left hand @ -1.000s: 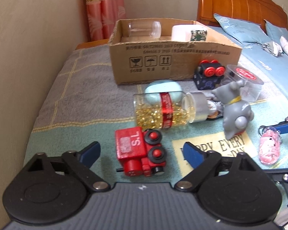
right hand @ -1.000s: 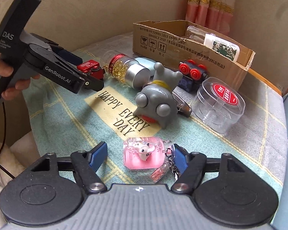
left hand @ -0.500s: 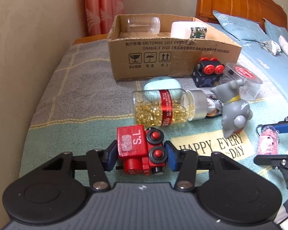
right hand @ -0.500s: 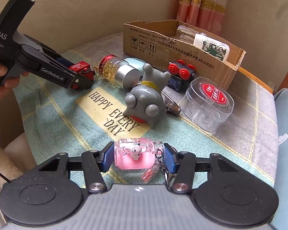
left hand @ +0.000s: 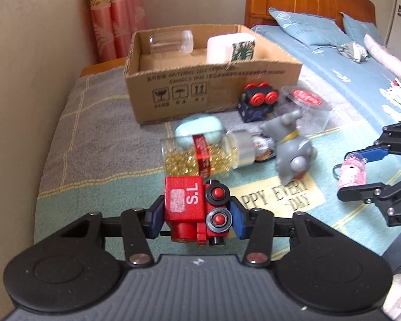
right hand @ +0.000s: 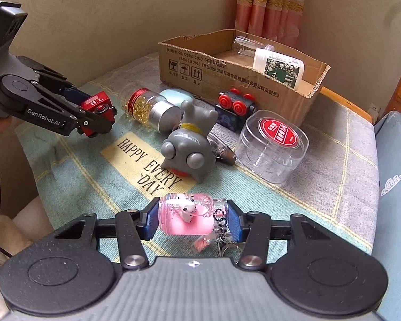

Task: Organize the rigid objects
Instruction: 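Close the left gripper on the red 'S.L' train while the right grasps the pink keychain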

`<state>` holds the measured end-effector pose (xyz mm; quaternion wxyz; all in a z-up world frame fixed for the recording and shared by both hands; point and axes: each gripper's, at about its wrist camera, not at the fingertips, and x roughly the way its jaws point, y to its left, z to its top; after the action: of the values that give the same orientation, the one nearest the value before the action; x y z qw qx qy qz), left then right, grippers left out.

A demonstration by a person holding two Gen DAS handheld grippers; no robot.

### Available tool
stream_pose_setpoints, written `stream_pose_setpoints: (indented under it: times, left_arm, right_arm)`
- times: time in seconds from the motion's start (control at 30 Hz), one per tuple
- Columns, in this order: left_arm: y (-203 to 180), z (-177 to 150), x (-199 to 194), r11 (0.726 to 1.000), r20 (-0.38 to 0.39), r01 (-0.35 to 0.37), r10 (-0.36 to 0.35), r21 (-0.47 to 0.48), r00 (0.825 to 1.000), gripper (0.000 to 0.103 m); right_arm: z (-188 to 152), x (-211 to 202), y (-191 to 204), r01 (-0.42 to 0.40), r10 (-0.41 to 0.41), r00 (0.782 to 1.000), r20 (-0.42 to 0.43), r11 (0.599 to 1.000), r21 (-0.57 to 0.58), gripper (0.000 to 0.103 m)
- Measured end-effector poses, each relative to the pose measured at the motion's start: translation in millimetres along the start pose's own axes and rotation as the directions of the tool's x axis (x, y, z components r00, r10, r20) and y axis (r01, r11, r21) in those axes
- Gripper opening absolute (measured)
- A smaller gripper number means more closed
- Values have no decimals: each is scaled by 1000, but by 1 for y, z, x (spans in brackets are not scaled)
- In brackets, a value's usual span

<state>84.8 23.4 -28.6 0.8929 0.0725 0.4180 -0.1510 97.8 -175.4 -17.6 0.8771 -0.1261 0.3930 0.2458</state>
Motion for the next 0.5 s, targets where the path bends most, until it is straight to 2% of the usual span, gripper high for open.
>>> stream_pose_setpoints:
  times: [0.23,0.5]
  left_arm:
    - [0,23,-18,999,50,15,-17,30,999,48]
    - [8,59,-22,999,103,-13,8,45,995,48]
  right_arm:
    - [15,-20,-6,10,-10,999,40,1000,-4,56]
    - [50,-41,-20,22,-20,994,108,999,-23,56]
